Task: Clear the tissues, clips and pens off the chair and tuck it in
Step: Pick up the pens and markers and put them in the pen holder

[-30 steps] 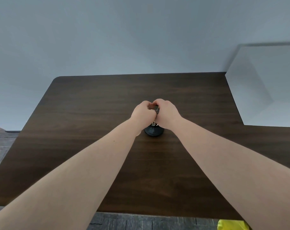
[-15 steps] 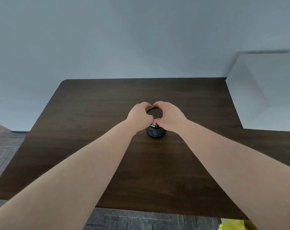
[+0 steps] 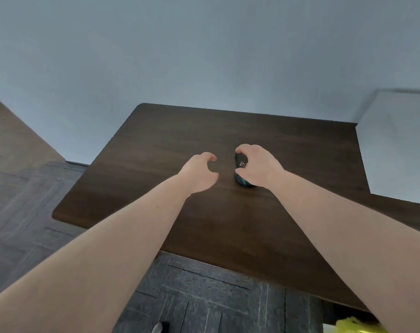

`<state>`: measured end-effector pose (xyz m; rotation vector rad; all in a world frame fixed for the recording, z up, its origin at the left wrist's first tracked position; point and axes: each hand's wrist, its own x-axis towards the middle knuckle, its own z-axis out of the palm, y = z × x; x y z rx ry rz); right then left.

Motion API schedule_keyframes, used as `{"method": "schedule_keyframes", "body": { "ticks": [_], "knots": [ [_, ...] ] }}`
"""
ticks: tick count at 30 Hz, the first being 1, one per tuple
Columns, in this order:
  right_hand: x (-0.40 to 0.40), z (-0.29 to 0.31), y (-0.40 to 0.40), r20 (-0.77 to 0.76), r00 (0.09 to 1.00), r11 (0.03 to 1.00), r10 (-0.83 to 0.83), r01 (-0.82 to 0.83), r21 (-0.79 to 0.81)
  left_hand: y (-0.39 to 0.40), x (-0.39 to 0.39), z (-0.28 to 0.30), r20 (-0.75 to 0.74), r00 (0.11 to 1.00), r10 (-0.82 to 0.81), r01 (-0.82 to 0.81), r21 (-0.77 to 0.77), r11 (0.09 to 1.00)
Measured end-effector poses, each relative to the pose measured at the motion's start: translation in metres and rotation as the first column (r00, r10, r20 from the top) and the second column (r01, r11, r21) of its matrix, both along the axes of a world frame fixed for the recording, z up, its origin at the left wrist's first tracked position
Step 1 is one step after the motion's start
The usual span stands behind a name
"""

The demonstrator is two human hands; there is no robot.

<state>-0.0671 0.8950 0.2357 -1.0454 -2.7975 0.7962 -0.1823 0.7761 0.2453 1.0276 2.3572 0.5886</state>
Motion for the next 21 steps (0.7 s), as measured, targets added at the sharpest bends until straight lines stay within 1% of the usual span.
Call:
{"method": "schedule_keyframes", "body": {
  "ticks": [3, 8, 15, 21],
  "knots": [
    [-0.002, 0.003, -0.030, -0.038, 0.995, 0.995, 0.095, -0.095, -0.004, -0.048, 0.006, -0.003, -0.040, 0.993, 0.112, -0.113, -0.024, 0.993],
    [0.000, 0.000, -0.101, -0.079, 0.966, 0.970, 0.245, -0.244, 0.022, -0.141, 0.011, -0.015, -0.063, 0.971, 0.230, -0.235, -0.100, 0.967],
    [-0.015, -0.017, -0.221, -0.003, 0.891, 0.891, 0.454, -0.454, -0.007, -0.292, 0.030, -0.045, -0.023, 0.917, 0.399, -0.396, -0.174, 0.901],
    [-0.017, -0.052, -0.358, 0.083, 0.792, 0.797, 0.604, -0.602, -0.054, -0.456, 0.055, -0.084, -0.026, 0.824, 0.567, -0.557, -0.229, 0.799]
  ]
}}
